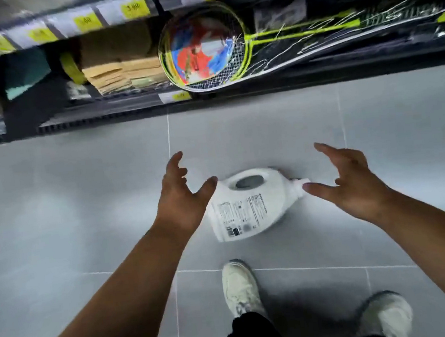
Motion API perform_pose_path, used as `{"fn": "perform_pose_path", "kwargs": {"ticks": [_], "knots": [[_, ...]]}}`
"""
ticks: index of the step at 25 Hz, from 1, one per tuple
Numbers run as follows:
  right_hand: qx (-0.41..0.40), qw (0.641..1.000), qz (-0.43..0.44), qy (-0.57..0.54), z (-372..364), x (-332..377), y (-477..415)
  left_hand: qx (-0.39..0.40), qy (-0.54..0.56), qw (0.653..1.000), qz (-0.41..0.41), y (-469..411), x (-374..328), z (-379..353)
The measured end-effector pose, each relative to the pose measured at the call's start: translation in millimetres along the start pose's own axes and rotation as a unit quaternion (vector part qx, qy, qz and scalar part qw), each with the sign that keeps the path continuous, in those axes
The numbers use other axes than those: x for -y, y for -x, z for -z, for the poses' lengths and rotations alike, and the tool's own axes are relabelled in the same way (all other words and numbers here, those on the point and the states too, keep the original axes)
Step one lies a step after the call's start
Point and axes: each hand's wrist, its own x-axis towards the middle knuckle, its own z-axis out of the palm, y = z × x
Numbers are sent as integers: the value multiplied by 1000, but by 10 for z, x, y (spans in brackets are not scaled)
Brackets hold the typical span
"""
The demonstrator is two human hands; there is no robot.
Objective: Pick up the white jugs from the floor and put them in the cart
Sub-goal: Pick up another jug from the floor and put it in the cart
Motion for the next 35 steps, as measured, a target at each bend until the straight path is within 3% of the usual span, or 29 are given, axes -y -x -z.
{"fn": "perform_pose_path", "kwargs": {"ticks": [6, 9, 13, 20, 24, 28, 31, 35], "knots": [[25, 999, -34, -13, -977, -1128, -764, 11, -16, 997, 74, -714, 1201, -743], [10, 994, -82, -73, -1455, -1403, -1036, 38, -21, 995, 86, -944, 1618, -1036], [-97, 981, -95, -138, -1867, -1548, -1234, 88, -28, 992, 84, -1208, 1969, -1253], [-259, 940, -54, -213, -2246, -1595, -1376, 83, 176, 978, 70, -1432, 2197, -1359], [-296, 923, -56, -242, -2325, -1544, -1411, 93, 305, 942, 106, -1451, 2222, -1407], [-342, 904, -28, -255, -2190, -1433, -1479, 79, 352, 928, 89, -1402, 2122, -1485], [-346, 898, 17, -270, -1908, -1238, -1511, 58, 365, 928, 44, -1358, 1900, -1440], [-379, 867, 73, -315, -1201, -743, -1228, 55, 341, 937, -48, -1152, 1047, -1126]]}}
